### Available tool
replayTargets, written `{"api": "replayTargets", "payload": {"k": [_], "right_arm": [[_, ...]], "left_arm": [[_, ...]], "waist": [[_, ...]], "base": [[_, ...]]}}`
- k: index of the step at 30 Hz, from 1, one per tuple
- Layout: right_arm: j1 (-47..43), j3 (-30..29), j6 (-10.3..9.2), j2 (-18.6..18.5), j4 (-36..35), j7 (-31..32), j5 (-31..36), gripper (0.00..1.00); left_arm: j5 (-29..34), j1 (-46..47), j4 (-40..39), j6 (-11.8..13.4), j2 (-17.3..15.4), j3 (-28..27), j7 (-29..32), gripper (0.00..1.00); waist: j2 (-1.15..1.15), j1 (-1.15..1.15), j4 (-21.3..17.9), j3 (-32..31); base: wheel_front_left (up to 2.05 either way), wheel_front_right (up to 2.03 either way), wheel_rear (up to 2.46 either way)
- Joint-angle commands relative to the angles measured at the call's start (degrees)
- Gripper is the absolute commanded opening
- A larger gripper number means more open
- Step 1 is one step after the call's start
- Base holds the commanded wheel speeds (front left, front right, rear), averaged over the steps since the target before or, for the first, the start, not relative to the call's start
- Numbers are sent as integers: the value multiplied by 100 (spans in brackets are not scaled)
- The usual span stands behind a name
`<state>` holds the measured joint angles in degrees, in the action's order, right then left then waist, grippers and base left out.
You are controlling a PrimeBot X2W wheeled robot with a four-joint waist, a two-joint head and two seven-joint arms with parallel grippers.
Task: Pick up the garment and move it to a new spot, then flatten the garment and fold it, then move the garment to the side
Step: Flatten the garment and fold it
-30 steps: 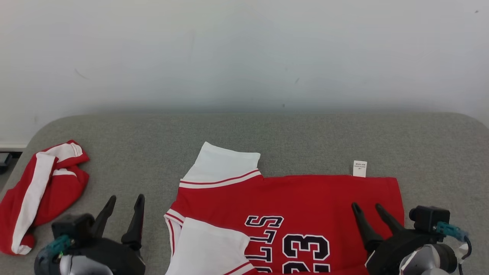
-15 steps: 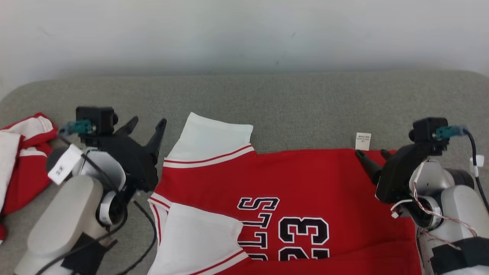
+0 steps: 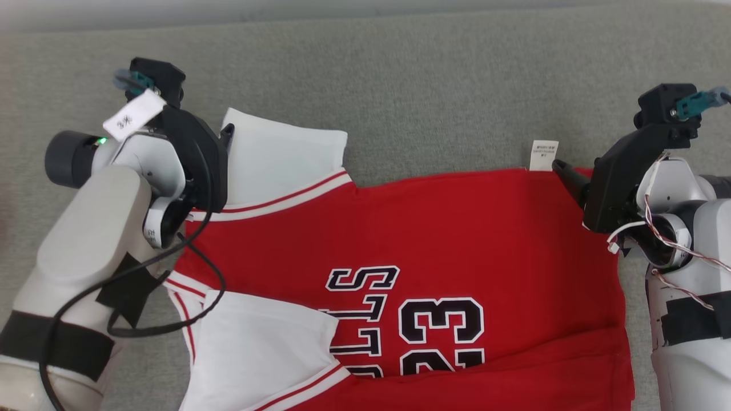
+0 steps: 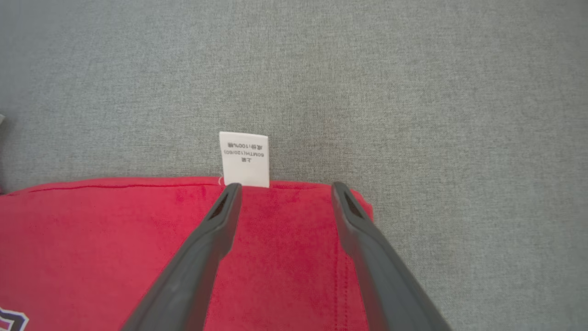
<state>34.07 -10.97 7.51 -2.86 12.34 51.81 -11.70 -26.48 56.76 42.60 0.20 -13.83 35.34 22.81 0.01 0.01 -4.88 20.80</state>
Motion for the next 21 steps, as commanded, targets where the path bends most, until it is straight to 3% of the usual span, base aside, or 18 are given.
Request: {"api": "replayTargets", "payload": {"k": [1,15,16,18,19,21], "right_arm": [[109,1,-5,-8,-30,24,52,100],[133,-36,-5,-10,-207,327,87,100],[136,-48,-5,-10,-217,344,99,100],[165,-80,-5,-10,-234,360,114,100],[187,-108,-5,-11,-244,344,133,100],[212,-141,-5,-9,-239,323,147,100]], "left_arm": [[35,102,62,-25,-30,-1,36,100],[15,792,934,21,83,72,358,98],[12,814,966,33,93,84,385,91],[7,837,995,57,119,96,405,70],[4,861,1004,69,129,102,405,53],[-14,918,1011,60,156,102,408,42]], "waist": [[-1,-1,-200,313],[-1,-1,-345,498],[-1,-1,-343,507],[-1,-1,-333,527],[-1,-1,-324,535],[-1,-1,-303,548]], "base": [[0,0,0],[0,0,0],[0,0,0],[0,0,0],[0,0,0],[0,0,0]]}}
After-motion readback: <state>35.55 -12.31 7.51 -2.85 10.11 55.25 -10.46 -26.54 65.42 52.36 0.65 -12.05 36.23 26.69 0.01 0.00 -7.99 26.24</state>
